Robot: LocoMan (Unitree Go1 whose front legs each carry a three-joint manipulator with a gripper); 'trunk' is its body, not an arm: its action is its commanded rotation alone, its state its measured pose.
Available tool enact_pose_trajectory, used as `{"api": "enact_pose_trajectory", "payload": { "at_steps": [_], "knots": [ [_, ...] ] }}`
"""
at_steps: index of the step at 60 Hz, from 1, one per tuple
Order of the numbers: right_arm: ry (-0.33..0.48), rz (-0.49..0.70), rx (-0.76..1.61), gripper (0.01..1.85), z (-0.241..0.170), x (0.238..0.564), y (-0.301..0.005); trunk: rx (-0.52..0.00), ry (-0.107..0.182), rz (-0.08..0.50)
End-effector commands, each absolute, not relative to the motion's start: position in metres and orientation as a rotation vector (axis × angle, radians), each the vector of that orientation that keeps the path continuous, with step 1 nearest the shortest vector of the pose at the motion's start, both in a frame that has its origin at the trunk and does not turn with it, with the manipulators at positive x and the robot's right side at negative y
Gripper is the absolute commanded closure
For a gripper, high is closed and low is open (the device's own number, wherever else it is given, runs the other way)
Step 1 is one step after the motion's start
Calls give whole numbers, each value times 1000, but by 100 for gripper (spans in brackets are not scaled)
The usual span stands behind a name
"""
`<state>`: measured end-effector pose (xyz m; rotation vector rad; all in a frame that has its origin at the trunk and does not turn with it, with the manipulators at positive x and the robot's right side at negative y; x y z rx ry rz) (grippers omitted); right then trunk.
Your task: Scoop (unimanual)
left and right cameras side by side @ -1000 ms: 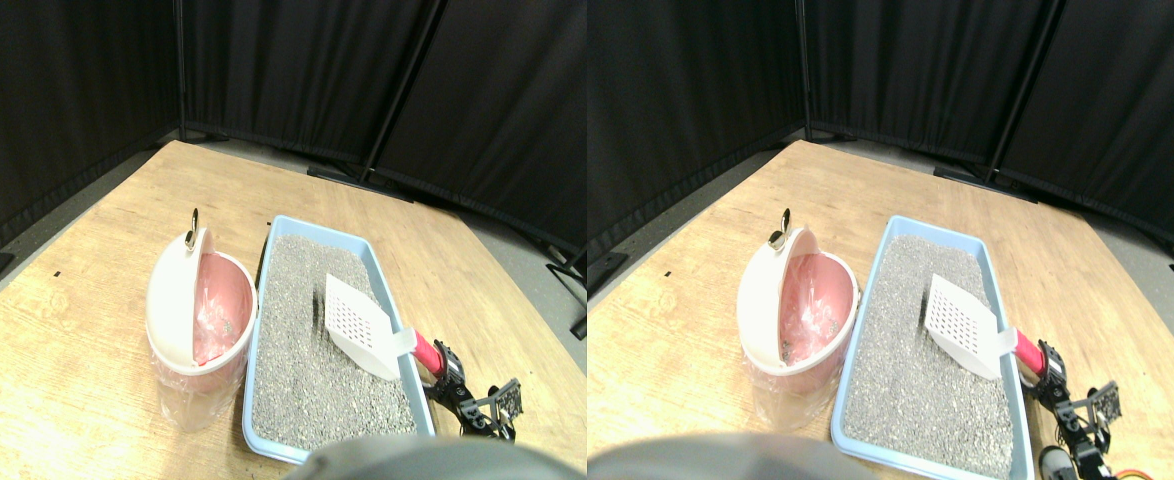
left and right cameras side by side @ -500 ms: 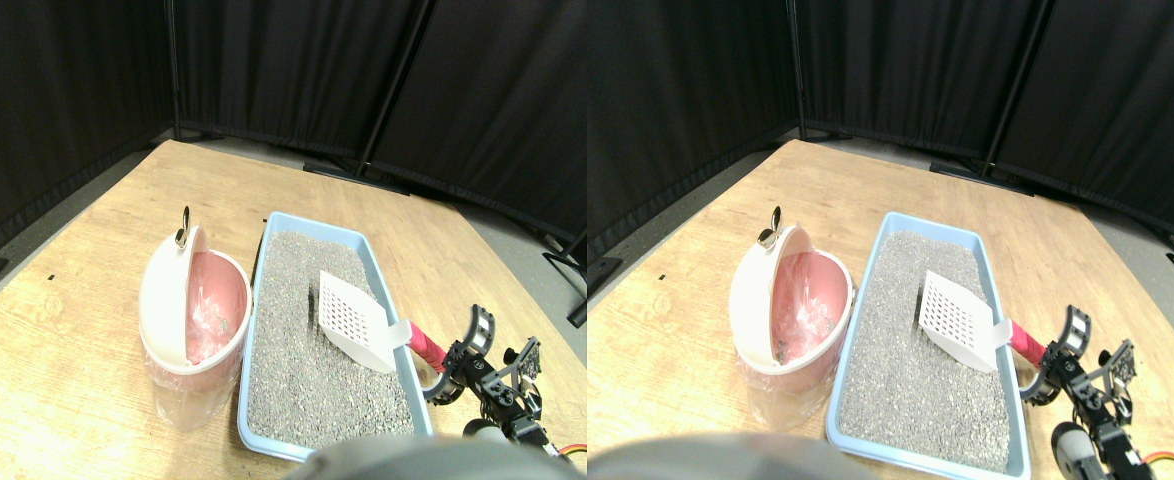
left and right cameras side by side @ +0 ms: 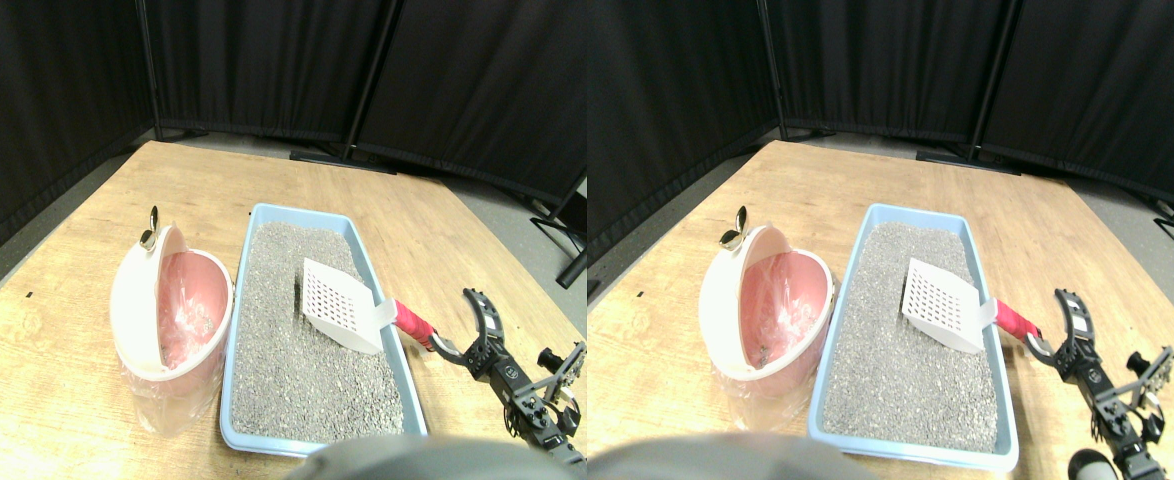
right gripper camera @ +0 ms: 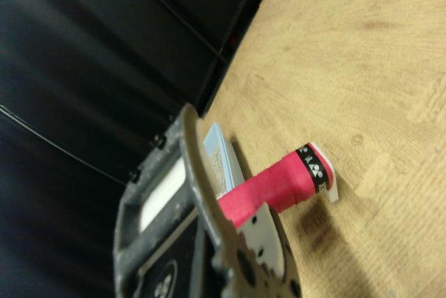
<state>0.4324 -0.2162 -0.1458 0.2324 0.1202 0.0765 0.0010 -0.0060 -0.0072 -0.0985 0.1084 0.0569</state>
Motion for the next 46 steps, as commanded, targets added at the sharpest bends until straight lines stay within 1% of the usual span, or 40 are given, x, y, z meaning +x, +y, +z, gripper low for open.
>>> {"api": "enact_pose_trajectory", "payload": {
  "at_steps": [1,2,4,9,16,20,22,23,28,29,32,34,46],
  "knots": [
    [46,100,221,162,-139,432,-215,-117,95,37],
    [16,103,206,178,-139,430,-215,-114,97,31],
    [10,111,203,181,-139,429,-216,-114,97,31],
    [-26,132,155,181,-139,426,-218,-109,100,17],
    [-22,148,132,181,-139,419,-220,-105,102,9],
    [-3,148,100,181,-137,412,-220,-101,105,2],
    [24,145,89,181,-137,409,-222,-101,105,2],
    [29,149,83,181,-137,407,-222,-99,106,-8],
    [44,149,54,181,-136,401,-221,-99,106,-8],
    [46,150,51,181,-136,399,-220,-97,108,-20],
    [56,148,45,181,-136,396,-220,-97,108,-20],
    [55,150,42,181,-136,394,-219,-97,108,-28],
    [56,140,48,181,-142,390,-220,-95,110,-37]
  ]
}}
